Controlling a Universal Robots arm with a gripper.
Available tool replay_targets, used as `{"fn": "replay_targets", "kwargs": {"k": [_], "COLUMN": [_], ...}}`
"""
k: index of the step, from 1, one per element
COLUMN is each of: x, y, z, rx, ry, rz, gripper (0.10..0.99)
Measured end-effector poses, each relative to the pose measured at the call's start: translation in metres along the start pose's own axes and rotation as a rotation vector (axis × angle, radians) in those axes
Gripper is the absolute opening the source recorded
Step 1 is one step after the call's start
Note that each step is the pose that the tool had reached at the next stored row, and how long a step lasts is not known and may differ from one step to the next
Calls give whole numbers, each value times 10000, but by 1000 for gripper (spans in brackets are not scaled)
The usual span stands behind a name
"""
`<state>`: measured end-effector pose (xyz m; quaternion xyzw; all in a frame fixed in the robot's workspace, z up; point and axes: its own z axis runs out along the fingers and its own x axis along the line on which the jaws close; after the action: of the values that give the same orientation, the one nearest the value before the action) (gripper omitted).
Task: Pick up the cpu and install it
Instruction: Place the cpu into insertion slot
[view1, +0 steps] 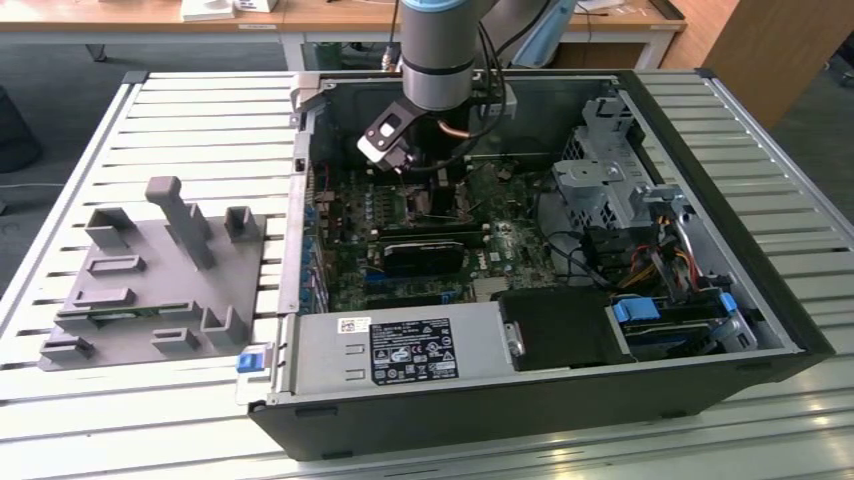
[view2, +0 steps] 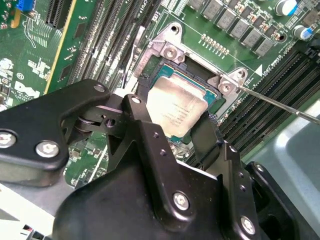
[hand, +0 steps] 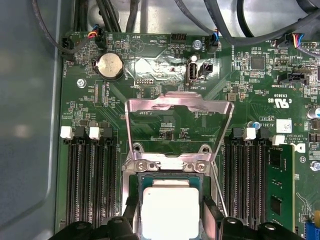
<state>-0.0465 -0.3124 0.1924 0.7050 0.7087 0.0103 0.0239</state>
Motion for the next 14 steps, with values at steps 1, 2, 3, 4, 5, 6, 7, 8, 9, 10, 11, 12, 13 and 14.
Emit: {"fn": "replay_targets", "kwargs": {"k": [1,2,3,4,5,6,7,8,9,10,11,12,13,14], "x": [4,4,4,4,5,5,5,5,4,4,4,3,3,3], "y": [0,0,0,0,0,0,1,1,2,2,3,3,4,4], "z": [0,0,0,0,-1,-5,-13,-23,-37,-50,-62,-74,-85,-94], "rx": [0,0,0,0,0,1,1,0,0,1,0,0,0,0], "ry": [0,1,1,1,1,-1,-1,-3,-5,-6,-5,-6,-5,-5], "rz": [0,-1,-1,-1,-1,0,0,0,-1,-1,-1,-1,-1,0], "gripper": [612,612,612,612,612,612,612,612,612,612,612,612,600,600]}}
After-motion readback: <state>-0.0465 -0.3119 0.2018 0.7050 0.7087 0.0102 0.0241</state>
